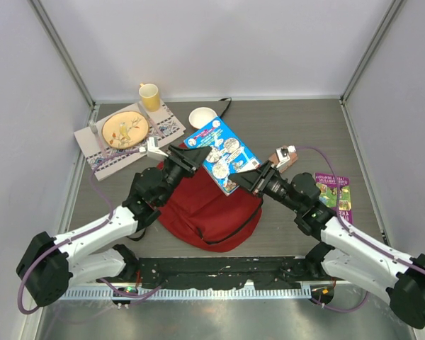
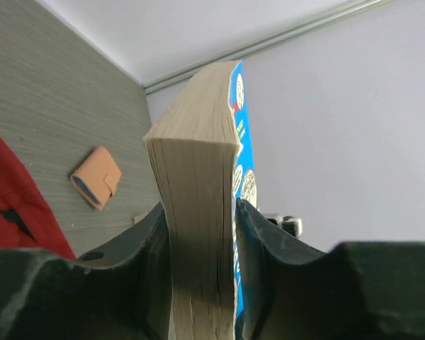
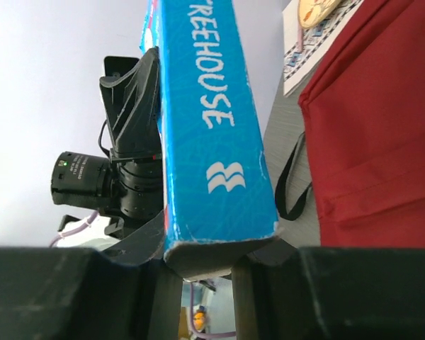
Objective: Pack the student bag
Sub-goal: Pick up the book from the center of the board, then place the book in the student bag.
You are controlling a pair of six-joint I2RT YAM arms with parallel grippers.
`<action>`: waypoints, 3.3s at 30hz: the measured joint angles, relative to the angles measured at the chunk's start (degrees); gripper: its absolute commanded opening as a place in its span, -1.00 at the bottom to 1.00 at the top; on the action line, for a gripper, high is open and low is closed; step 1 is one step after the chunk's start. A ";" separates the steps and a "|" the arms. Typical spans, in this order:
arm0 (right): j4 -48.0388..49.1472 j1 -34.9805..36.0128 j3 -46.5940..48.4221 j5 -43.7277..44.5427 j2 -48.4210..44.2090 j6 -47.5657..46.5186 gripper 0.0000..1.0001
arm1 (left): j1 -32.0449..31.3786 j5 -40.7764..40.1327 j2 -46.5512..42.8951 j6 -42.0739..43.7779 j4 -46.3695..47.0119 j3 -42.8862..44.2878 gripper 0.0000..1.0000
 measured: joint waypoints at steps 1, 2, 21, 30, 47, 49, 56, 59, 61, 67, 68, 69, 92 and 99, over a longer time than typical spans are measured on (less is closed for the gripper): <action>-1.73 0.13 0.44 0.46 -0.85 -1.29 -0.98 | -0.02 0.48 -0.17 0.39 -1.09 0.02 0.30; -3.74 0.24 0.87 1.14 -1.75 -2.38 -0.99 | -0.04 0.92 -0.37 1.01 -2.27 0.07 0.48; -54.69 -0.26 14.56 37.97 -17.05 -19.15 -0.98 | -11.52 2.49 6.60 26.62 -44.46 21.90 0.99; -65.16 -0.28 19.74 48.59 -21.38 -21.53 -0.98 | -20.06 3.34 18.86 33.51 -50.97 27.10 0.95; -69.42 -0.26 19.41 47.87 -23.85 -20.26 -0.99 | -20.28 3.65 27.39 34.27 -57.94 31.63 -1.00; -69.55 -0.26 19.21 47.60 -23.85 -20.17 -0.98 | -20.28 3.04 26.84 34.40 -58.05 31.61 -1.00; -69.59 -0.26 18.93 46.84 -24.52 -20.06 -0.98 | -20.26 0.09 21.51 34.91 -58.16 31.41 -0.96; -69.70 -0.26 18.58 46.77 -25.03 -19.85 -0.98 | -20.26 -0.26 19.89 35.15 -58.18 31.41 0.29; -69.72 -0.26 18.38 46.53 -24.85 -19.67 -0.99 | -20.26 0.50 19.34 35.17 -57.96 31.36 0.55; -69.79 -0.26 18.16 45.99 -24.48 -18.88 -0.98 | -20.28 8.55 20.52 34.60 -53.62 30.49 0.62; -69.79 -0.26 18.14 45.97 -24.50 -18.80 -0.98 | -20.28 9.75 21.42 34.49 -52.94 30.56 0.61; -69.79 -0.26 18.10 45.99 -24.52 -18.73 -0.98 | -20.33 11.28 22.75 34.42 -52.17 30.75 0.61; -72.28 -0.26 17.94 45.55 -25.35 -17.92 -0.97 | -22.29 12.76 32.96 33.07 -54.12 32.87 -1.00; -72.46 -0.26 17.62 45.11 -25.35 -17.55 -0.97 | -22.29 11.47 32.11 33.22 -54.66 33.00 -1.00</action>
